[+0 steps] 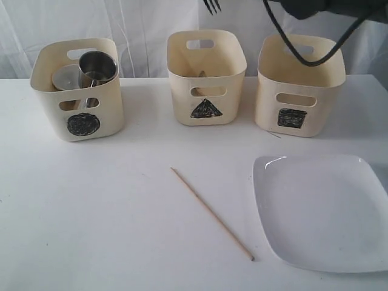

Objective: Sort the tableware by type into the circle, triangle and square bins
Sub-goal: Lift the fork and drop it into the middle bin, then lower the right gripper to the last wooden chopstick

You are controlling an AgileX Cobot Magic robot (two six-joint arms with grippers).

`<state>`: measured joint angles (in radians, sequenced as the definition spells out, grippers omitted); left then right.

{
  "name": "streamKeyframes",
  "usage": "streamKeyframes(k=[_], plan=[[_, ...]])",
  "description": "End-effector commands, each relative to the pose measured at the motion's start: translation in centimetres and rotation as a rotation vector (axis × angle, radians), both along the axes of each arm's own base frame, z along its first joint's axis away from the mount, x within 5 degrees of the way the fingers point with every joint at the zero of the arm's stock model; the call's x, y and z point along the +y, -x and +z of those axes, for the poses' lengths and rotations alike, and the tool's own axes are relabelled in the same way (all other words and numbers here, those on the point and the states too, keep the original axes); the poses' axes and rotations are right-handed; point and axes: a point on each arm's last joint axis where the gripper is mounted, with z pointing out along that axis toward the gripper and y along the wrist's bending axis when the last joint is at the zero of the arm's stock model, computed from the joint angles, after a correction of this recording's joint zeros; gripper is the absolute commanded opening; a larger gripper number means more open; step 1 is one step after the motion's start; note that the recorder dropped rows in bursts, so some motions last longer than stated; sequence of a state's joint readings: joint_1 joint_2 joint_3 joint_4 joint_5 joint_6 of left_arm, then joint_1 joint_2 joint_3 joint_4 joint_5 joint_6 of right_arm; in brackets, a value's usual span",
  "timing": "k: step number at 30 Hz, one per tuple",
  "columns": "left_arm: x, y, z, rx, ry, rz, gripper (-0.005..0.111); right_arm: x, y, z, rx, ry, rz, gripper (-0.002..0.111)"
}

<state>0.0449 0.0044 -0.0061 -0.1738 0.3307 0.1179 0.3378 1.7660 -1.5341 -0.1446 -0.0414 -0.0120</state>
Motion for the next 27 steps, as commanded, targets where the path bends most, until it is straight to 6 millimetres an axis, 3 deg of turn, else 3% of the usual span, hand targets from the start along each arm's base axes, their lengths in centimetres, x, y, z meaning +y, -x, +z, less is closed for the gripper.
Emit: streamKeyframes(k=[1,4,10,15,18,23,27], plan=[[0.0,0.0,-0.2,0.010,0.012,0.003,0.000,-0.5,-2.4,-3.6,0.032,0.023,-0.019,0.000],[0.0,0.0,-0.2,0.008,0.012,0.004,0.000,-0.4,-3.4,-5.5,0.035,0.039,-0.017,0.000],[0.0,0.0,-0.2,0.007,0.012,0.004,0.000,-0.8,-6.4,-9.0,-0.188,0.010,-0.005,0.000],[0.0,0.0,-0.2,0.007,0.012,0.004,0.000,-1.3,-7.9,-13.1,-0.202,-0.006,-0.012,0.000],[0.0,0.0,-0.2,0.007,0.012,0.004,0.000,-1.6,-8.8,-14.7,-0.203,-0.030,-0.029,0.010],[0.0,0.0,-0.2,0.007,0.009,0.004,0.000,-1.6,-9.2,-15.3,-0.118,-0.132,-0.038,0.036],[0.0,0.0,-0.2,0.007,0.009,0.004,0.000,-1.6,-9.1,-14.7,-0.099,-0.150,-0.042,0.039]])
